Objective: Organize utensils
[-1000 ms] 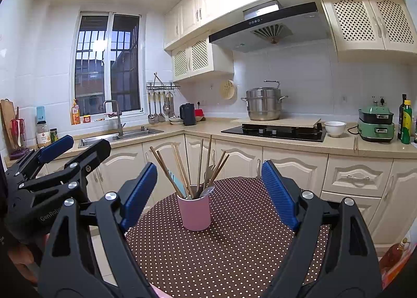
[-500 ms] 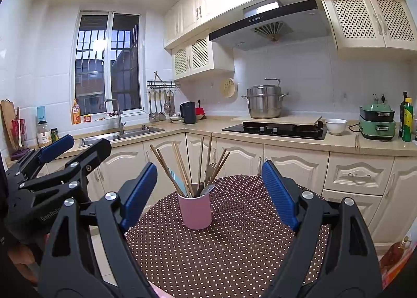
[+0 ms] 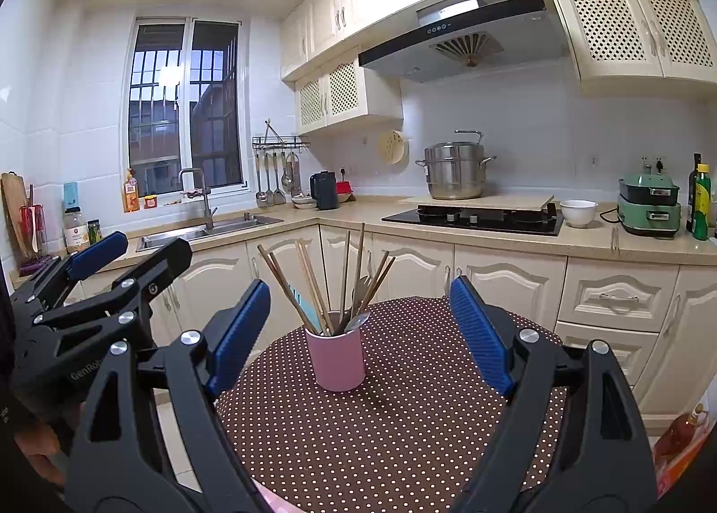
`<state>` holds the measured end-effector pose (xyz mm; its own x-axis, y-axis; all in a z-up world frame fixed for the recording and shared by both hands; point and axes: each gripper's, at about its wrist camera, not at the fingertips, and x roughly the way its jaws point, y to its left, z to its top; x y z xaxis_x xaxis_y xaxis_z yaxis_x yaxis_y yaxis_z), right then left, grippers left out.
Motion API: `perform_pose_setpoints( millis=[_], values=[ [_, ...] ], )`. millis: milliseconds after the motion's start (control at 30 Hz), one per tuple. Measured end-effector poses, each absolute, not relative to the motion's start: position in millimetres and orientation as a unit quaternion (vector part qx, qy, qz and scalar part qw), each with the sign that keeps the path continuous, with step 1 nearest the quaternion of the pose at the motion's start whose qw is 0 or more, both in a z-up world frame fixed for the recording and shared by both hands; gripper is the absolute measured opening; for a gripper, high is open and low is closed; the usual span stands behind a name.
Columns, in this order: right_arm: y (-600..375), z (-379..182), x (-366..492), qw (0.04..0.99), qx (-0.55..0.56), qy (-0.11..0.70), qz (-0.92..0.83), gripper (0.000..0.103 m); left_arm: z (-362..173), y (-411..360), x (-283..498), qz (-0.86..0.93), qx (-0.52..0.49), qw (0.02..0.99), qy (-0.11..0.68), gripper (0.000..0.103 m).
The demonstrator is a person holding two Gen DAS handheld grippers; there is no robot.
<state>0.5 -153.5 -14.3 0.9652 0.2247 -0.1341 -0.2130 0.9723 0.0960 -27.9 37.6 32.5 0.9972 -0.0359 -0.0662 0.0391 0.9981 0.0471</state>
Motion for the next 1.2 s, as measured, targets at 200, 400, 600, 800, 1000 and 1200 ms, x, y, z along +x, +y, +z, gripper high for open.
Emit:
perform_pose_setpoints(
  millis=[200,400,600,800,1000,1200],
  values=[
    [-153.4,-14.4,0.8,0.99,0.041,0.073,0.11,0.081,30.3,37.4,-28.0,-0.019,0.024,0.999,0.033,0.084],
    [-152.7,-17.4,2.1,0.99,0.042,0.074,0.111,0.081,27.7,38.1,-27.7,-0.018,0.025,0.999,0.034,0.084],
    [-152.3,-20.2,2.7,0.99,0.043,0.076,0.112,0.081,25.8,38.6,-26.8,-0.018,0.025,0.999,0.036,0.084],
    [-154.1,-20.8,4.0,0.989,0.045,0.08,0.114,0.082,22.9,39.6,-25.1,-0.018,0.026,0.999,0.039,0.084],
    [-154.1,-22.4,3.6,0.989,0.048,0.083,0.115,0.082,21.8,39.5,-24.8,-0.017,0.028,0.999,0.041,0.084],
    [-155.7,-22.1,4.8,0.988,0.049,0.085,0.116,0.082,21.9,38.9,-24.4,-0.017,0.028,0.999,0.042,0.084]
  ],
)
